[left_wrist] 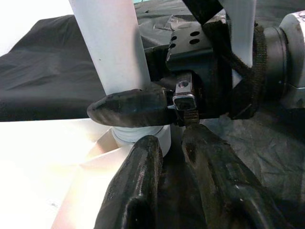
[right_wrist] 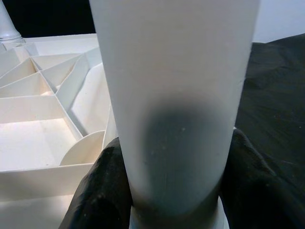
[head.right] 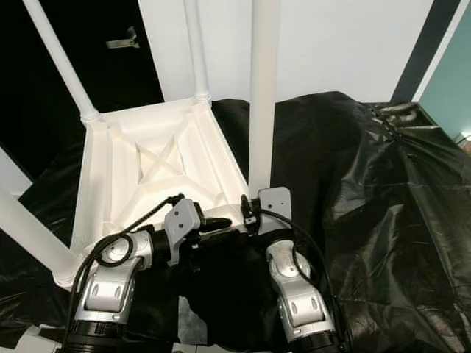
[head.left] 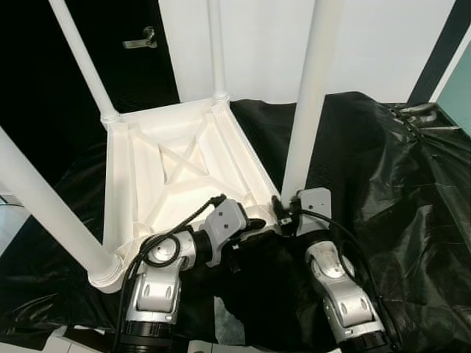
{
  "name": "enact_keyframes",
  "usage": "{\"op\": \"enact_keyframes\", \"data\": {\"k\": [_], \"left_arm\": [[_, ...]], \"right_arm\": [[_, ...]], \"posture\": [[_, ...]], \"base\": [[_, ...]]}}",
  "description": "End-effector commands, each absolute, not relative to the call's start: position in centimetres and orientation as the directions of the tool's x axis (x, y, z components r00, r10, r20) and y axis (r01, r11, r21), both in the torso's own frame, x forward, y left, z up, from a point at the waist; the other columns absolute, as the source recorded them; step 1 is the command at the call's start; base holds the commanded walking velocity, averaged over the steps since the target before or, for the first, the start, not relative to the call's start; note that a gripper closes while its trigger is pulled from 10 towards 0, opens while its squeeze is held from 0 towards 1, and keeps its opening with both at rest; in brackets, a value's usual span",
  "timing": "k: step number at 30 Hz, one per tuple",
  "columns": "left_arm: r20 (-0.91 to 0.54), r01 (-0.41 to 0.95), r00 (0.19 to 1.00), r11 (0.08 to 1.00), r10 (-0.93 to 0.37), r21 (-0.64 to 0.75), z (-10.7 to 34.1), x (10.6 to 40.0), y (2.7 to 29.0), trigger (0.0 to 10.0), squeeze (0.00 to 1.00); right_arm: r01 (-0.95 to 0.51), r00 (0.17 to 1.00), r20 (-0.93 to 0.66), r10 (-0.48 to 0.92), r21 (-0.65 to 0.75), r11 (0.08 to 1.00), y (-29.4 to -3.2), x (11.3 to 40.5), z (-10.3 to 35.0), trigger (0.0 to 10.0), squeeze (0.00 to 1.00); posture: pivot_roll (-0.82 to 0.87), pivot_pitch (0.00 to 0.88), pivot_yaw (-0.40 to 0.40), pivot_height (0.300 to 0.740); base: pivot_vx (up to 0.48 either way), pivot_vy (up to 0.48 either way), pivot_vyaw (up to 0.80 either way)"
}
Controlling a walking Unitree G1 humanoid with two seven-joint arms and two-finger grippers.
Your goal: Building children table
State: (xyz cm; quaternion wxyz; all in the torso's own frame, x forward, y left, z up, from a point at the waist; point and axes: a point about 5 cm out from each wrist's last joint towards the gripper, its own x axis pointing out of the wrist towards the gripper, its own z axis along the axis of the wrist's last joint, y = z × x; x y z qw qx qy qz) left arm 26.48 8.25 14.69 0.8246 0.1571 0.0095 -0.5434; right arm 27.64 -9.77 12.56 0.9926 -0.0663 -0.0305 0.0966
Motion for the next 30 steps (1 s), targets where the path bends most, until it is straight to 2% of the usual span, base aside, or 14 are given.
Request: {"op": "enact_keyframes", "data": {"k": [1,6,7,12,16,18,23,24,28,30], "left_arm": [[-0.128,0.788,0.599,0.553,-0.790,0.271,14.6,27.3,8.8,10.0,0.00],[-0.128,0.785,0.602,0.555,-0.788,0.273,14.7,27.3,8.8,10.0,0.00],[-0.127,0.785,0.603,0.557,-0.788,0.273,14.7,27.3,8.8,10.0,0.00],[-0.126,0.781,0.608,0.561,-0.784,0.274,14.6,27.3,8.9,10.0,0.00],[-0.124,0.771,0.620,0.572,-0.775,0.278,14.8,27.4,9.2,10.0,0.00],[-0.124,0.771,0.620,0.572,-0.775,0.278,14.8,27.4,9.2,10.0,0.00],[-0.123,0.767,0.625,0.577,-0.771,0.282,14.9,27.5,9.4,10.0,0.00],[-0.123,0.765,0.627,0.578,-0.770,0.284,14.9,27.6,9.5,10.0,0.00],[-0.116,0.756,0.636,0.586,-0.763,0.291,15.2,27.8,9.6,10.0,0.00],[-0.116,0.756,0.636,0.586,-0.763,0.291,15.2,27.8,9.6,10.0,0.00]], "right_arm": [[-0.220,0.975,0.001,0.223,-0.155,0.963,-9.6,27.1,11.6,10.0,0.00],[-0.243,0.969,0.010,0.247,-0.148,0.959,-10.1,27.0,11.8,10.0,0.00],[-0.250,0.967,0.020,0.256,-0.149,0.957,-10.5,27.0,12.0,10.0,1.00],[-0.283,0.956,0.040,0.292,-0.154,0.947,-11.6,27.1,12.4,10.0,1.00],[-0.414,0.904,0.044,0.426,-0.161,0.896,-13.5,27.3,12.7,10.0,1.00],[-0.414,0.904,0.044,0.426,-0.161,0.896,-13.5,27.3,12.7,10.0,1.00],[-0.552,0.827,0.013,0.562,-0.164,0.817,-14.5,27.8,12.9,10.0,1.00],[-0.577,0.810,-0.013,0.586,-0.194,0.793,-14.8,28.4,12.8,10.0,0.00],[-0.656,0.746,-0.066,0.663,-0.247,0.713,-14.3,30.0,12.9,10.0,0.00],[-0.656,0.746,-0.066,0.663,-0.247,0.713,-14.3,30.0,12.9,10.0,0.00]], "posture": [[0.00,0.000,0.029,0.740],[0.01,0.000,0.027,0.740],[0.01,0.000,0.023,0.740],[0.02,0.000,0.016,0.740],[0.03,0.000,0.016,0.740],[0.03,0.000,0.016,0.740],[0.03,0.000,0.018,0.740],[0.04,0.000,0.014,0.740],[0.05,0.000,0.007,0.740],[0.05,0.000,0.007,0.740]], "base": [[0.000,0.000,0.00],[0.000,0.000,0.00],[0.000,0.000,0.00],[0.000,0.000,0.00],[0.000,0.000,0.00],[0.000,0.000,0.00],[0.000,0.000,0.00],[0.000,0.000,0.00],[0.000,0.000,0.00],[0.000,0.000,0.00]]}}
